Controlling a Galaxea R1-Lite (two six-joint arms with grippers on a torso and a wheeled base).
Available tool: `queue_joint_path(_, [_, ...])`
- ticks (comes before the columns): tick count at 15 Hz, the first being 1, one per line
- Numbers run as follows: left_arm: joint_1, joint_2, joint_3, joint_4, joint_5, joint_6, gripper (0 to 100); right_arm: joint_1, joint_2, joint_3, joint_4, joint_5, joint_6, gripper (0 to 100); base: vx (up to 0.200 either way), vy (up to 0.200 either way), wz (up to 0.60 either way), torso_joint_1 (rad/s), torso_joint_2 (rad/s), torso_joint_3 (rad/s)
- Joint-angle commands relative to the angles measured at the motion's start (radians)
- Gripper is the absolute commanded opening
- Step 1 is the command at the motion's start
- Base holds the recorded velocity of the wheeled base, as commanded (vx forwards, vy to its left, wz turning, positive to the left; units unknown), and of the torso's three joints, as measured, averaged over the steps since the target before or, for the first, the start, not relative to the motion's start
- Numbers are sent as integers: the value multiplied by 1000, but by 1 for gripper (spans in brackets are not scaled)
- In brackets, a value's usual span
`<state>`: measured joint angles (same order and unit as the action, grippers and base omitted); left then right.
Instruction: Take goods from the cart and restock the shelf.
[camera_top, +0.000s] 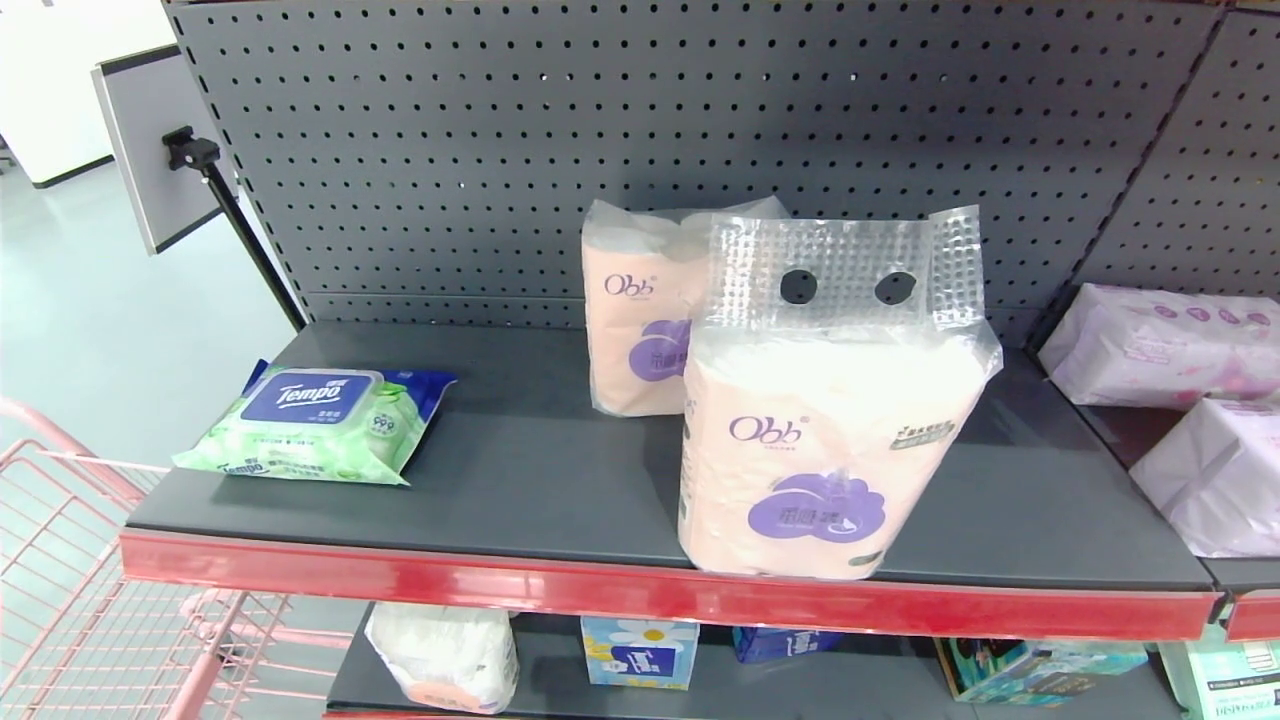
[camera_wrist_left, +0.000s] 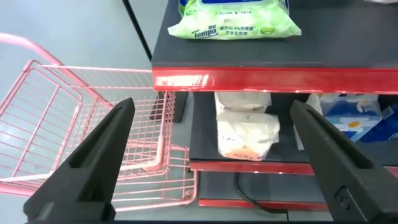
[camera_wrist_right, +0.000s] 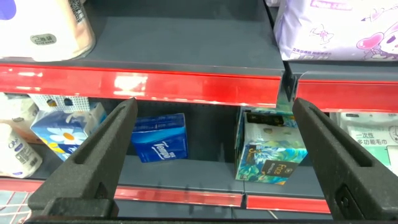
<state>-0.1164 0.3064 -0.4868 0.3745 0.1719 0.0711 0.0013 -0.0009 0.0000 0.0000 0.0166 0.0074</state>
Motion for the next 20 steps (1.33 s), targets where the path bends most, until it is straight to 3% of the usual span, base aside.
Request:
queue_joint_path(1, [0, -1, 1, 0, 1, 3, 100, 0, 1, 0, 0, 0, 0, 100, 0, 0, 0, 0, 0, 0])
queue_joint_path(8, [-2, -9, 1, -3, 0, 7, 100, 0, 1, 0, 0, 0, -1, 100, 0, -171, 0, 7, 1, -1])
queue_joint_path(15, [-2, -82, 48, 1, 0, 13, 100, -1, 1, 0, -6, -6, 3, 100, 0, 0, 0, 0, 0, 0])
queue_joint_path(16, [-5, -128, 63, 4, -6, 15, 100, 3, 73, -98, -20, -7, 14, 100, 0, 0, 0, 0, 0, 0])
queue_joint_path(17, [-23, -158, 74, 12, -8, 15, 100, 3, 348, -373, -25, -9, 132, 100, 0, 0, 0, 0, 0, 0])
queue_joint_path(18, [-34, -168, 83, 20, -9, 13, 100, 8, 484, -529, -14, -1, 164, 100, 0, 0, 0, 0, 0, 0])
queue_joint_path(19, [-49, -170, 99, 15, -20, 7, 100, 9, 599, -632, -14, 5, 114, 100, 0, 0, 0, 0, 0, 0])
queue_joint_path(20, [-63, -178, 108, 15, -29, -1, 100, 13, 682, -652, -14, 26, -26, 100, 0, 0, 0, 0, 0, 0])
